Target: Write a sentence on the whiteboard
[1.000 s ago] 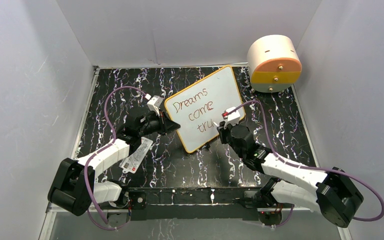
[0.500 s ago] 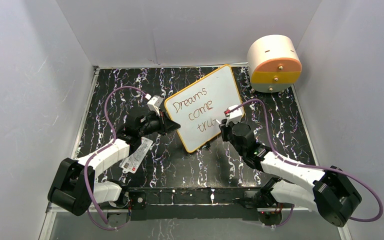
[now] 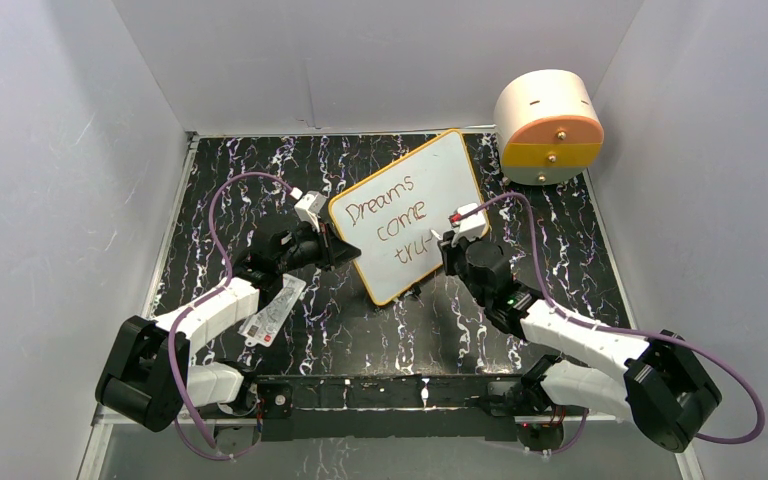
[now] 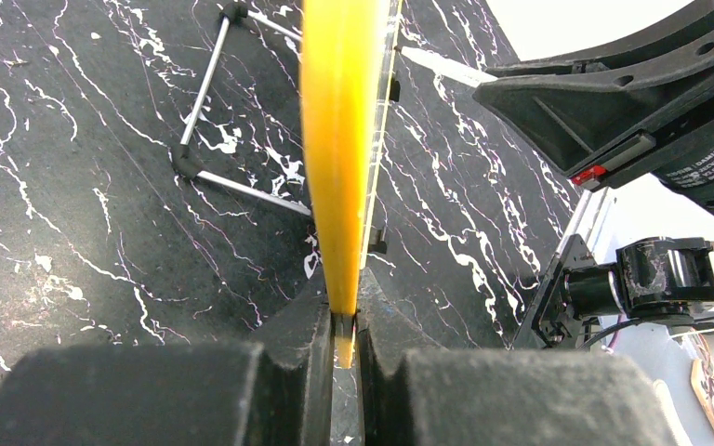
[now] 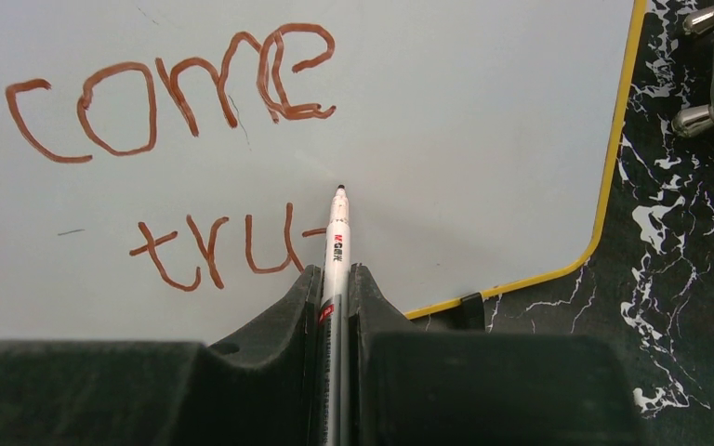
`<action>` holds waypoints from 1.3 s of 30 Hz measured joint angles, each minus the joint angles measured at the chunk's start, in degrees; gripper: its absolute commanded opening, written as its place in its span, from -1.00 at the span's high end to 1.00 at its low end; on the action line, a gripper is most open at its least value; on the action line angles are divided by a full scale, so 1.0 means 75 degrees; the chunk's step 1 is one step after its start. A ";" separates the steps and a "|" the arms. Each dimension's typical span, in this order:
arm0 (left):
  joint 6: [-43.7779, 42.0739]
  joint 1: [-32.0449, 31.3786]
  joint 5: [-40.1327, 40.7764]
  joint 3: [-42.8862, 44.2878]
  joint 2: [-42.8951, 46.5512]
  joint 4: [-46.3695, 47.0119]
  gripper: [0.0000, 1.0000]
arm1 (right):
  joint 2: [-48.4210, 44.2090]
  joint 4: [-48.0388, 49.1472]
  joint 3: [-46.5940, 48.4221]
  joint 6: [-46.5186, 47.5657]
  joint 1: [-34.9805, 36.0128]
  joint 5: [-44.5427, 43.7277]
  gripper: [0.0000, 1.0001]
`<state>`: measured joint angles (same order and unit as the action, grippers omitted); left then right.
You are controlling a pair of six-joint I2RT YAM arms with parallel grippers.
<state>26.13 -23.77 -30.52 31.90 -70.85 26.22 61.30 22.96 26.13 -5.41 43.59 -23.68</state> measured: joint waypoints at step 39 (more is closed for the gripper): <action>0.0000 0.0000 -0.0003 0.0067 -0.0020 -0.0105 1.00 | -0.0332 -0.0434 0.0032 -0.0254 -0.0012 0.0420 1.00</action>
<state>26.13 -23.77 -30.55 32.40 -71.00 25.43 58.81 19.70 26.37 -7.31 43.51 -20.53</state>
